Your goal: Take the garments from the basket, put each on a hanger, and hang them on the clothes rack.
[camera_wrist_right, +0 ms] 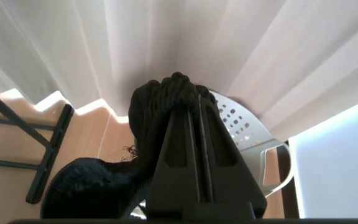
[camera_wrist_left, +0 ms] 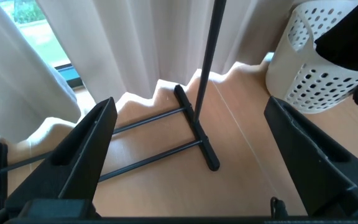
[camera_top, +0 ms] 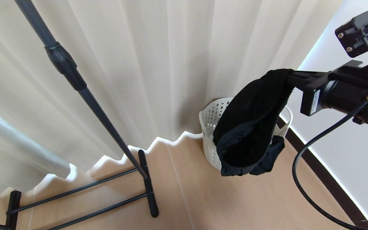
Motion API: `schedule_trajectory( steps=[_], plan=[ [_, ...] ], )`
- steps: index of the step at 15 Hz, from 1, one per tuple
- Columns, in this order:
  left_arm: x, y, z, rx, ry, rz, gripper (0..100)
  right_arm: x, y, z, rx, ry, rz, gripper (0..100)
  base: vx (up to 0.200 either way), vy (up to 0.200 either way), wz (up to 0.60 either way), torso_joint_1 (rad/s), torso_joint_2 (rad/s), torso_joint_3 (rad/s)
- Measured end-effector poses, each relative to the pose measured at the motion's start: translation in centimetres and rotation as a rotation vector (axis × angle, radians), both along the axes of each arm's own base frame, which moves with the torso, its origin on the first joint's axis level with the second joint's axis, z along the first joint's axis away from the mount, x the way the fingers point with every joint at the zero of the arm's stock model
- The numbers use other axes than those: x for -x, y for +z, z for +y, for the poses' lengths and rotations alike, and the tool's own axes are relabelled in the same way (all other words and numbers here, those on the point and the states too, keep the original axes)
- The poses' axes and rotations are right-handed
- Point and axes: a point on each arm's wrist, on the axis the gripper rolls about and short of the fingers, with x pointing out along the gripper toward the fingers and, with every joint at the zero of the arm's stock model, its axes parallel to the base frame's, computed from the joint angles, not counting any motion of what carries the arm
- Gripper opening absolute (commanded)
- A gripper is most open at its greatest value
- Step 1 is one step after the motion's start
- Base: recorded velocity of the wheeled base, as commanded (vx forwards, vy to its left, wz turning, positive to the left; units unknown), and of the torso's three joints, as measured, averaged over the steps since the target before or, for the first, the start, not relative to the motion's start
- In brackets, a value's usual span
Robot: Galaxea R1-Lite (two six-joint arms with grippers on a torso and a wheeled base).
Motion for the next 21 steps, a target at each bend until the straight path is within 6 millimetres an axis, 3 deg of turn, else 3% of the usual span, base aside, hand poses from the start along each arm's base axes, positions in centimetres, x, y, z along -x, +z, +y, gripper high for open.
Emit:
schedule_trajectory(
  steps=[11,21],
  plan=[
    [0.0,0.0,0.0,0.0,0.0,0.0,100,-0.64,-0.14,-0.32,0.003,-0.022,0.006,0,0.0,0.0,0.0,0.082,-0.41,-0.127],
    [0.0,0.01,0.0,0.0,0.0,-0.001,100,-0.53,-0.14,-0.41,0.003,-0.024,0.005,0,0.0,0.0,0.0,0.183,-0.51,-0.128]
  ],
)
